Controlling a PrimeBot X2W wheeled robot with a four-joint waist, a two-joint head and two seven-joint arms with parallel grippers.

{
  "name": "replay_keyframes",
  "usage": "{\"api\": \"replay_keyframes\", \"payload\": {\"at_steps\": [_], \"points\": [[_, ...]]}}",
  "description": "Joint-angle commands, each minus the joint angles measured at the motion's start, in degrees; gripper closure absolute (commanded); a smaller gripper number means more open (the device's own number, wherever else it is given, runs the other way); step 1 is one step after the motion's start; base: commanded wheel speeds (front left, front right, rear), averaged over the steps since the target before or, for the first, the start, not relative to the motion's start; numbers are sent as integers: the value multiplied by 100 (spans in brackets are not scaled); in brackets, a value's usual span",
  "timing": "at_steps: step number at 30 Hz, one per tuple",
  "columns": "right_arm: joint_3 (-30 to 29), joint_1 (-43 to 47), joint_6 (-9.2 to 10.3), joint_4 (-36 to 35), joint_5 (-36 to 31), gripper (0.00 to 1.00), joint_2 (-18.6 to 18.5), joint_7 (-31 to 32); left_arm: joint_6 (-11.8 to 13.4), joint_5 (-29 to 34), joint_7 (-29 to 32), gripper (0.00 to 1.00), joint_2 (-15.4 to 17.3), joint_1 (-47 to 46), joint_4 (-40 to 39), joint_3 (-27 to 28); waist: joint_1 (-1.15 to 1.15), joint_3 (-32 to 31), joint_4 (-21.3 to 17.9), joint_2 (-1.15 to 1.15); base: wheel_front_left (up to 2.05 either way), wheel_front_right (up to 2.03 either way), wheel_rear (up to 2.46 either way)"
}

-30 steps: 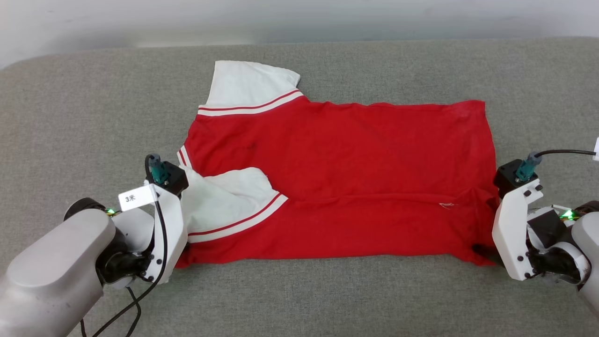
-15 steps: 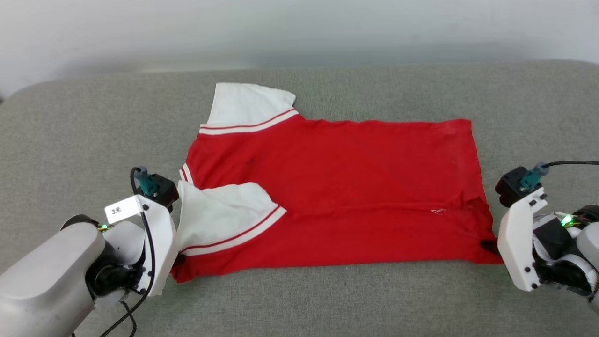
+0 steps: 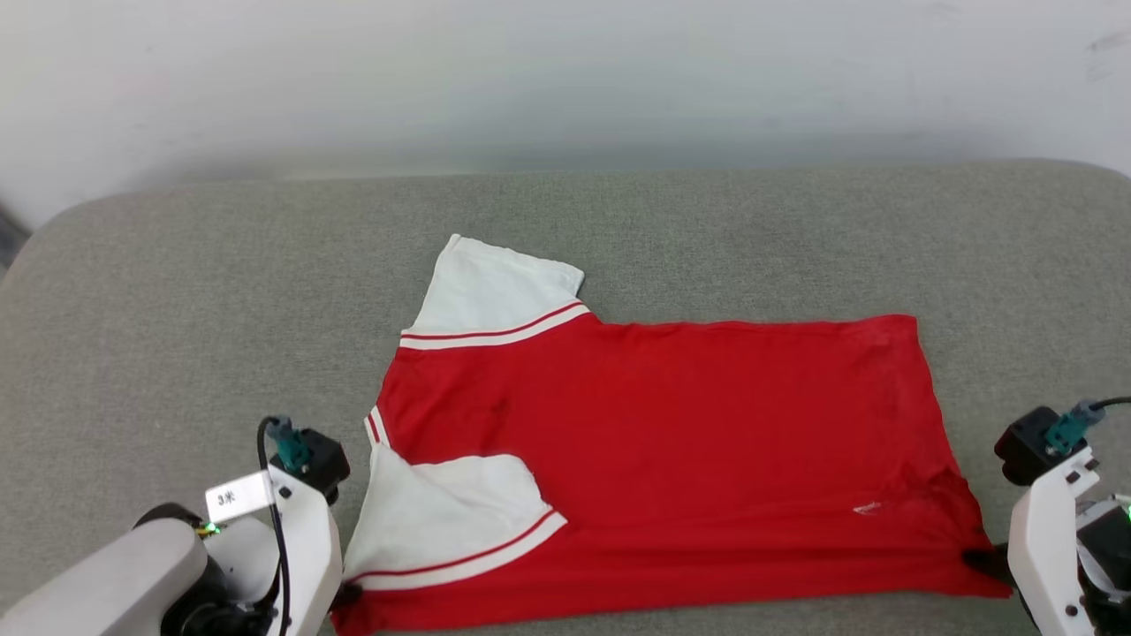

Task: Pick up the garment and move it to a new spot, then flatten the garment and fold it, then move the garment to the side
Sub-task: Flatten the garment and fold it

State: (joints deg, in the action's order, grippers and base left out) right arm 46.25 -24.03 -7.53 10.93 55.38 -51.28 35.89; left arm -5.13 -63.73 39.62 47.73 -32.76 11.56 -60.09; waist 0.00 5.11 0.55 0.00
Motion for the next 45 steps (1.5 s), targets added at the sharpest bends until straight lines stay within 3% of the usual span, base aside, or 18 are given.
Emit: {"api": "replay_keyframes", "payload": {"at_steps": [1,9,10,11,12,20,21,28,37,45], "points": [[-49,113,8,0,1,100,-55,28,56,-20,-22,100,39,98,19,-5,0,37,-18,0,0,0,0],[-195,381,9,456,-207,100,357,17,157,11,-135,100,-71,240,258,-58,0,214,-43,0,0,0,0],[-224,383,9,495,-246,100,409,-55,152,36,-197,0,-96,223,281,-44,0,219,-31,0,0,0,0],[-271,375,8,514,-278,12,472,-159,150,23,-253,0,-117,208,296,-17,0,216,-22,0,0,0,0],[-308,376,8,520,-294,0,522,-244,145,21,-307,0,-119,188,297,17,0,211,-18,0,0,0,0],[-929,275,7,283,-858,0,680,-1513,211,-12,-714,0,89,-118,93,424,0,57,-13,0,0,0,0],[-1413,325,6,260,-1280,0,919,-2236,301,195,-1034,0,139,-348,32,613,0,41,-31,0,0,0,0],[-2748,733,6,-17,-2560,0,1810,-3635,520,591,-1564,0,-16,-1018,182,963,0,200,-177,0,0,0,0],[-3874,1619,6,-1124,-3642,0,3073,-4355,417,487,-960,0,-120,-2263,555,1294,0,857,-540,0,0,0,0],[-3887,1537,6,-1628,-3977,0,3490,-4438,273,382,404,0,-161,-3489,930,1249,0,1743,-983,0,0,0,0]]}}
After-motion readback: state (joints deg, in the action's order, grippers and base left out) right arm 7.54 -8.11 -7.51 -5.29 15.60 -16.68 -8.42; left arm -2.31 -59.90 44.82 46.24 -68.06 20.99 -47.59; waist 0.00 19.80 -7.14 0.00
